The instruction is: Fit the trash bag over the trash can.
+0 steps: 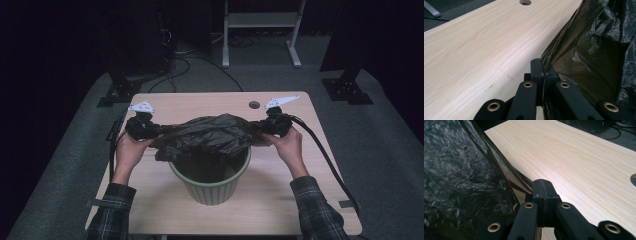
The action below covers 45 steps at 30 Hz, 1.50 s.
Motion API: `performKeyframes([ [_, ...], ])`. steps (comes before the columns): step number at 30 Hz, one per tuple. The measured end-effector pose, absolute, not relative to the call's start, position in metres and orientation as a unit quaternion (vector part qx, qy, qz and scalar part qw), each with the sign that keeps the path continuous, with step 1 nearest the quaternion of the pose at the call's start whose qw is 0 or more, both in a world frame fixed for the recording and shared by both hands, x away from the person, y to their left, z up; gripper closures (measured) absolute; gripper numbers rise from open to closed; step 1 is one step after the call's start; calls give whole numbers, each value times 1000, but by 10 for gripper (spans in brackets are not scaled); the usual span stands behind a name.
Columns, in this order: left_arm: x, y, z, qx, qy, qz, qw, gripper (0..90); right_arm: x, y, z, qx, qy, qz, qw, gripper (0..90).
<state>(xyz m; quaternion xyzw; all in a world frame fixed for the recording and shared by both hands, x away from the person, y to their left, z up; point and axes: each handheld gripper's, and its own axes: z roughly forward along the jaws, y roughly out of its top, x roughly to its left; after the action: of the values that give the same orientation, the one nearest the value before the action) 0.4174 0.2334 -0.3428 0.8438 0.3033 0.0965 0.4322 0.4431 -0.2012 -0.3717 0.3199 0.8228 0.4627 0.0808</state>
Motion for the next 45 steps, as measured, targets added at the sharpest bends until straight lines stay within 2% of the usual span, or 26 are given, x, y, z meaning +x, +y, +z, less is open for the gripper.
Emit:
performKeyframes([
  [1,417,233,-343,844,303,97,432,899,443,-201,-372,320,823,463,81,866],
  [2,417,234,-342,843,302,97,434,899,442,-203,-368,323,817,470,85,824],
  [3,416,234,-340,843,301,98,435,899,439,-210,-359,324,805,489,86,735],
  [4,416,234,-340,843,300,98,435,899,439,-210,-359,324,805,489,86,735],
  [5,415,235,-338,844,299,98,435,899,435,-216,-347,318,798,505,89,677],
  [10,415,235,-336,843,298,99,436,899,424,-223,-323,301,785,533,99,622],
  [11,415,235,-336,843,299,99,436,899,419,-222,-314,278,783,550,86,579],
  [16,415,235,-335,843,299,98,437,899,415,-208,-310,242,784,569,57,474],
  [21,413,236,-334,844,297,96,437,899,416,-193,-313,225,793,565,35,435],
  [23,413,236,-333,844,296,96,437,900,418,-189,-315,228,795,561,31,466],
  [27,413,236,-333,843,296,95,438,899,420,-187,-317,226,800,555,25,689],
  [32,413,236,-333,843,296,93,439,900,416,-186,-316,217,806,549,39,897],
  [38,412,238,-332,842,297,93,441,900,406,-188,-309,207,803,557,36,899],
  [45,406,241,-328,839,298,92,446,900,360,-191,-301,169,812,558,33,899],
])
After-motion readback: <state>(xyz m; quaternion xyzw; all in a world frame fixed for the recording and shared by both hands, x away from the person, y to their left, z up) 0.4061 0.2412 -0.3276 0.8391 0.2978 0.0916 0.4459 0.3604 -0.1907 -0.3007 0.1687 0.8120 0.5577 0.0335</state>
